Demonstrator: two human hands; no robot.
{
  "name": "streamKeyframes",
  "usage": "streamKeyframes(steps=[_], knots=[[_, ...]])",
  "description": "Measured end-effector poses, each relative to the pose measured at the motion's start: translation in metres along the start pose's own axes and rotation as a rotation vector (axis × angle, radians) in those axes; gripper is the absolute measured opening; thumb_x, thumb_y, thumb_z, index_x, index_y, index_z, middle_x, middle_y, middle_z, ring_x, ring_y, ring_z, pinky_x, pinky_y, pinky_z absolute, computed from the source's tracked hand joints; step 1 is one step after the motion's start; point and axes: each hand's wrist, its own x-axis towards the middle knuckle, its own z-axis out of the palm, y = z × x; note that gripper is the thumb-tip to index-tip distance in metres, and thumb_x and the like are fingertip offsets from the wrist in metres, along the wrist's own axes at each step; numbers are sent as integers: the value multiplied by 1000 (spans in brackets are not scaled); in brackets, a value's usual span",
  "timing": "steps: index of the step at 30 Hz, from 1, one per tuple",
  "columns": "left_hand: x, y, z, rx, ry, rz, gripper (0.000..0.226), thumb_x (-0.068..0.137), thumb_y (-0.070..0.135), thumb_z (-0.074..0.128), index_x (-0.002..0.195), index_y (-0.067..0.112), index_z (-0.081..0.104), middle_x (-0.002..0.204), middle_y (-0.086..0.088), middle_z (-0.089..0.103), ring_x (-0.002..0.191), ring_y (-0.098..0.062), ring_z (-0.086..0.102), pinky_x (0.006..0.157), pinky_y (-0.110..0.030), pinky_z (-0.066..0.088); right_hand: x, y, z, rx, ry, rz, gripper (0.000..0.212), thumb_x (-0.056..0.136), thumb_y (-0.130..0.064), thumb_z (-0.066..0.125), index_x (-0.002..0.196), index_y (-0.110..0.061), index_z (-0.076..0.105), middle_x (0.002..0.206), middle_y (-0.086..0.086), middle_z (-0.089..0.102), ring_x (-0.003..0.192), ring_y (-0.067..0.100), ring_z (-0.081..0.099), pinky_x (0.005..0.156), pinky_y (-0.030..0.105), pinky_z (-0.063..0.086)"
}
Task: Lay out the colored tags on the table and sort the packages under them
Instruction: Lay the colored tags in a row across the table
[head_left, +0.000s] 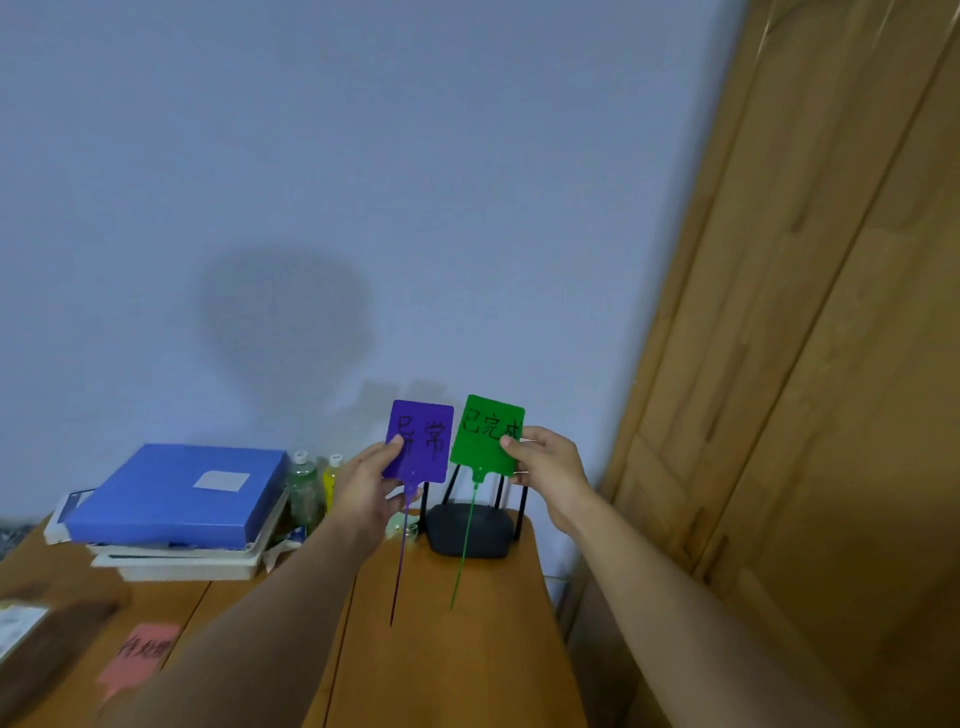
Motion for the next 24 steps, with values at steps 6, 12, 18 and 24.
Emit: streamKeyframes(steps=[6,12,18,24], knots=[[-10,-32,36,-83,98,-26,17,94,22,68,105,9,65,95,-13,77,83,-26,73,55,-32,56,12,31,-49,-21,55,57,16,91,-15,73,105,-9,68,103,12,74,80,24,64,54,26,50],[-4,-53,31,-76,144,-76,12,97,22,64,104,12,67,81,-5,78,73,-21,75,49,-30,56,25,105,-48,-121,-5,197,12,93,-19,70,103,-13,72,104,10,74,69,18,63,58,29,52],[13,-103,-21,-71,261,-153,21,97,20,62,113,7,65,91,-12,75,85,-31,71,47,-32,54,36,199,-25,-154,-73,418,15,101,-14,55,103,-21,68,101,2,71,84,18,64,72,34,54],[33,-163,-75,-47,352,-251,20,96,19,61,111,7,64,92,-14,72,79,-29,70,48,-33,54,41,296,3,-164,-87,582,17,101,-16,55,114,-24,61,106,3,70,92,20,66,72,34,57]])
